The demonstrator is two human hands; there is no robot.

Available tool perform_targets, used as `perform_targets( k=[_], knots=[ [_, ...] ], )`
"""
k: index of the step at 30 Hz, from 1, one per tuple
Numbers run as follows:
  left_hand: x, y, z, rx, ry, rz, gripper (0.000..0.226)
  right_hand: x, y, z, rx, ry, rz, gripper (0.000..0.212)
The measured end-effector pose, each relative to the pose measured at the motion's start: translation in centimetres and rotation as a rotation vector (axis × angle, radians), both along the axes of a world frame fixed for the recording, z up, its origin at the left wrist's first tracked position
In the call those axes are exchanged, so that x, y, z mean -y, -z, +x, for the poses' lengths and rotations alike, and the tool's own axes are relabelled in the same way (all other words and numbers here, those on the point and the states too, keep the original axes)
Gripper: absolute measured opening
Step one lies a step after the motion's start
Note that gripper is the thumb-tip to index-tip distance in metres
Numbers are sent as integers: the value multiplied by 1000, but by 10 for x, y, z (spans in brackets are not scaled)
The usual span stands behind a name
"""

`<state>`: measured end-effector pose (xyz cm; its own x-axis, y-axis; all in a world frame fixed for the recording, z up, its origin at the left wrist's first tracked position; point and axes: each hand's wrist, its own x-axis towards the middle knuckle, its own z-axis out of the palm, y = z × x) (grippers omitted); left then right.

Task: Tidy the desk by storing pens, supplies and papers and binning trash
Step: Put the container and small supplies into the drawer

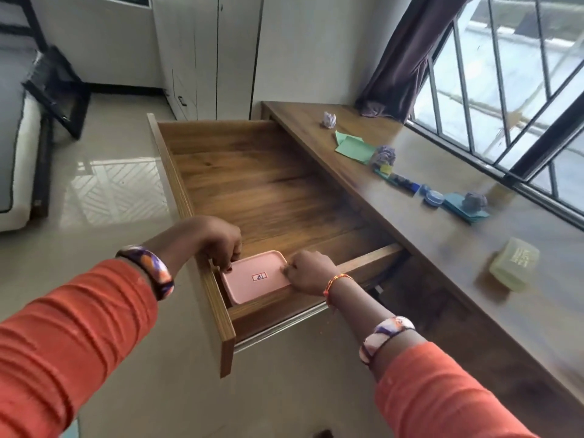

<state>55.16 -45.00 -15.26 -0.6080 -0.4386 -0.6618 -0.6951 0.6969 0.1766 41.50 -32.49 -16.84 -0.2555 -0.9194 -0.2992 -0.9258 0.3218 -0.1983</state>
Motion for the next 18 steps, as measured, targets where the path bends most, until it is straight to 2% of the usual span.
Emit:
perform_targets(
  k=[3,8,13,16,18],
  knots=[
    [-5,-1,2,-9,11,-44,5,1,-8,-3,24,-10,66,32],
    [-12,4,5,-10,1,-124,22,-1,-15,-2,31,-24,83,39],
    [-9,-6,-4,48,-44,-77,8,0,-14,-6,73,-65,55,33],
    [-8,-28,-28,-101,43,-162,19,-7,-25,-24,99,-65,-61,24],
    [-10,-41,-53,-279,73,-190,26,-17,-36,-51,87,56,-216,22]
  ],
)
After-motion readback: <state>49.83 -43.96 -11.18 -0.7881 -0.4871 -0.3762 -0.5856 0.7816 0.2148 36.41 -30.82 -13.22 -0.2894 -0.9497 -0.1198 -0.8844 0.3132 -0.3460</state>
